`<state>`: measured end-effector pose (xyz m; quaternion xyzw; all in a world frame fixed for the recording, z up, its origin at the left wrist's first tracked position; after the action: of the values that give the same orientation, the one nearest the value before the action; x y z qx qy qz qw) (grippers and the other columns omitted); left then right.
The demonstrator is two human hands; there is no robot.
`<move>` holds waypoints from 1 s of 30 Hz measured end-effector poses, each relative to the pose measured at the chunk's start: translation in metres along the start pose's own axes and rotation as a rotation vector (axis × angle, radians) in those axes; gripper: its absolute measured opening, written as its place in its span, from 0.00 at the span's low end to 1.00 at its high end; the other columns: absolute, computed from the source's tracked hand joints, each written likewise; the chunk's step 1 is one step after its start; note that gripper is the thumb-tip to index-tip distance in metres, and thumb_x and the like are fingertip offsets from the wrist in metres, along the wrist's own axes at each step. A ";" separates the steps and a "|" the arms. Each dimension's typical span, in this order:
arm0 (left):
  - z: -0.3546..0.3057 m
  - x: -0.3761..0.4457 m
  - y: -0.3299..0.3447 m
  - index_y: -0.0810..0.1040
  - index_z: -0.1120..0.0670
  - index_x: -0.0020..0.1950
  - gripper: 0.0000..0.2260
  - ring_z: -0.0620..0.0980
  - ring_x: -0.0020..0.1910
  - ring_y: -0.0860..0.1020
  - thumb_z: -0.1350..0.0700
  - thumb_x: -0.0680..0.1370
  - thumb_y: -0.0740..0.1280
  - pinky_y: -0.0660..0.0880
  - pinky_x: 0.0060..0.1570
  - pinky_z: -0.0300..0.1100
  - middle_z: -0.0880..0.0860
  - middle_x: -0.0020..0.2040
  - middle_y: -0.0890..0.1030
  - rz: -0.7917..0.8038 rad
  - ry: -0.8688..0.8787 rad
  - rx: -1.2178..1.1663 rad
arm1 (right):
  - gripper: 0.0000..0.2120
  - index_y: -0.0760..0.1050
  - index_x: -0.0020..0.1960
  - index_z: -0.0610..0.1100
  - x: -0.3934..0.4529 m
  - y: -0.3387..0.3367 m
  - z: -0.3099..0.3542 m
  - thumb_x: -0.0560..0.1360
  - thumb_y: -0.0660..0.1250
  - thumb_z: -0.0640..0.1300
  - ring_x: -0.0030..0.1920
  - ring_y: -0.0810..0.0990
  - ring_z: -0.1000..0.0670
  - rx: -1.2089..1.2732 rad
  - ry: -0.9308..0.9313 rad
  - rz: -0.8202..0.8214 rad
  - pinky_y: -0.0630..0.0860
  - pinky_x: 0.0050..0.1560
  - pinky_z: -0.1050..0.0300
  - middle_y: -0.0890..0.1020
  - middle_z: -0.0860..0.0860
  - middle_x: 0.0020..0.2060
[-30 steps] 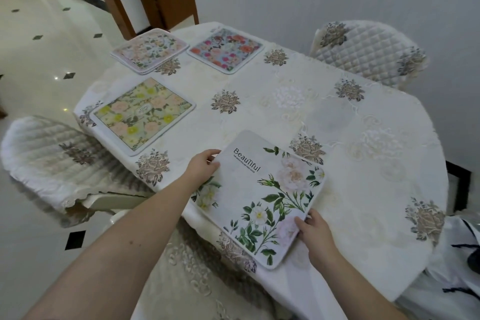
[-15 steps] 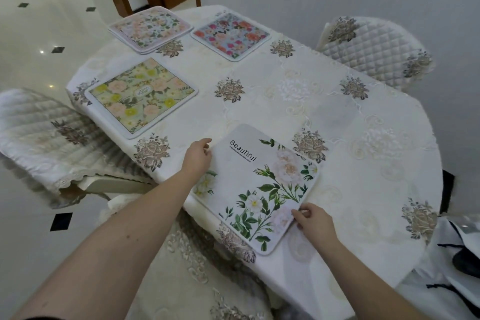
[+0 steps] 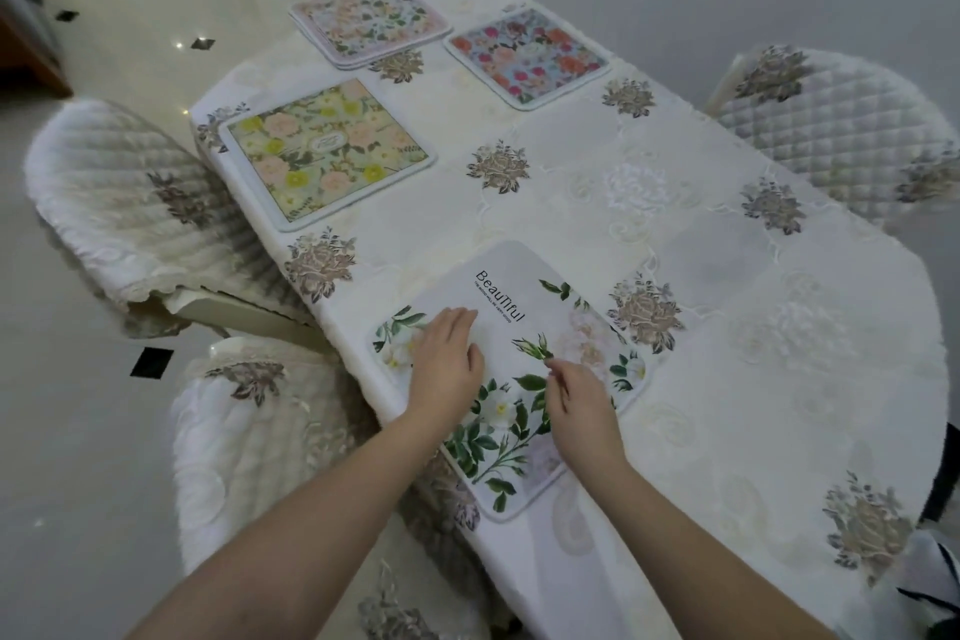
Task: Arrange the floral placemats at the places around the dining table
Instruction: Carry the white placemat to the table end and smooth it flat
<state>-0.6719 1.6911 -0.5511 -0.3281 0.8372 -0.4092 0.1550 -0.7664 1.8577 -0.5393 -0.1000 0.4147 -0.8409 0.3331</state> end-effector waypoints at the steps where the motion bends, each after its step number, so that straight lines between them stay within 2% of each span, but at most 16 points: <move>1: -0.002 -0.004 0.005 0.68 0.57 0.75 0.21 0.55 0.77 0.62 0.59 0.81 0.60 0.55 0.77 0.51 0.56 0.75 0.69 -0.019 0.000 0.045 | 0.16 0.74 0.68 0.45 0.009 0.007 0.005 0.83 0.58 0.44 0.58 0.75 0.52 -0.027 -0.073 0.018 0.70 0.58 0.58 0.79 0.50 0.59; 3: -0.004 -0.009 0.015 0.67 0.57 0.76 0.22 0.54 0.79 0.58 0.58 0.81 0.59 0.49 0.78 0.51 0.55 0.77 0.66 -0.035 -0.025 0.127 | 0.20 0.68 0.73 0.42 0.026 0.024 0.013 0.82 0.57 0.42 0.67 0.72 0.47 -0.099 -0.190 0.070 0.67 0.69 0.53 0.75 0.46 0.67; 5: -0.006 -0.014 0.027 0.64 0.56 0.78 0.23 0.53 0.80 0.54 0.55 0.82 0.57 0.45 0.77 0.49 0.54 0.80 0.62 -0.033 -0.064 0.209 | 0.23 0.62 0.77 0.41 0.040 0.041 0.016 0.83 0.55 0.42 0.75 0.64 0.46 -0.218 -0.277 0.139 0.59 0.76 0.51 0.68 0.44 0.75; 8: -0.010 -0.022 0.048 0.58 0.55 0.81 0.24 0.52 0.81 0.51 0.52 0.84 0.54 0.45 0.78 0.50 0.53 0.82 0.56 -0.020 -0.100 0.302 | 0.26 0.53 0.80 0.42 0.053 0.062 0.009 0.83 0.51 0.45 0.80 0.51 0.49 -0.385 -0.405 0.195 0.46 0.78 0.53 0.56 0.47 0.80; 10: -0.008 -0.028 0.059 0.55 0.53 0.82 0.25 0.51 0.81 0.49 0.49 0.85 0.51 0.45 0.78 0.51 0.52 0.82 0.53 -0.005 -0.121 0.350 | 0.26 0.50 0.81 0.44 0.055 0.069 0.002 0.84 0.48 0.48 0.80 0.48 0.50 -0.455 -0.457 0.208 0.43 0.78 0.52 0.52 0.49 0.80; 17: -0.003 -0.027 0.064 0.49 0.49 0.82 0.25 0.46 0.81 0.45 0.47 0.85 0.48 0.41 0.78 0.48 0.48 0.82 0.48 0.014 -0.151 0.391 | 0.27 0.48 0.81 0.49 0.059 0.068 -0.006 0.83 0.45 0.53 0.80 0.45 0.52 -0.487 -0.464 0.209 0.40 0.78 0.49 0.50 0.52 0.81; 21: -0.004 -0.029 0.062 0.50 0.47 0.82 0.26 0.47 0.81 0.46 0.47 0.84 0.50 0.42 0.78 0.48 0.47 0.82 0.49 0.008 -0.173 0.383 | 0.29 0.50 0.81 0.49 0.063 0.058 -0.015 0.83 0.47 0.56 0.80 0.48 0.51 -0.478 -0.468 0.219 0.44 0.79 0.47 0.52 0.51 0.81; 25: 0.001 -0.036 0.057 0.49 0.46 0.82 0.27 0.46 0.81 0.45 0.44 0.83 0.46 0.43 0.79 0.51 0.47 0.82 0.49 0.026 -0.204 0.388 | 0.29 0.54 0.81 0.48 0.073 0.039 -0.031 0.82 0.51 0.56 0.80 0.52 0.49 -0.459 -0.445 0.191 0.48 0.79 0.45 0.55 0.49 0.80; 30: 0.015 -0.049 0.050 0.44 0.45 0.82 0.29 0.42 0.79 0.40 0.40 0.81 0.41 0.40 0.78 0.48 0.46 0.82 0.44 0.048 -0.232 0.383 | 0.30 0.47 0.81 0.48 0.085 0.018 -0.061 0.82 0.43 0.57 0.80 0.46 0.51 -0.514 -0.409 0.202 0.43 0.79 0.49 0.50 0.50 0.81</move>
<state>-0.6488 1.7377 -0.6002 -0.3176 0.7285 -0.5163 0.3191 -0.8491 1.8336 -0.6014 -0.3058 0.5456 -0.6341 0.4547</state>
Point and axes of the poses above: each hand's wrist, its own x-axis towards the middle knuckle, its own y-axis out of the palm, z = x × y, the point moved 7 cm from there along x, towards the middle knuckle
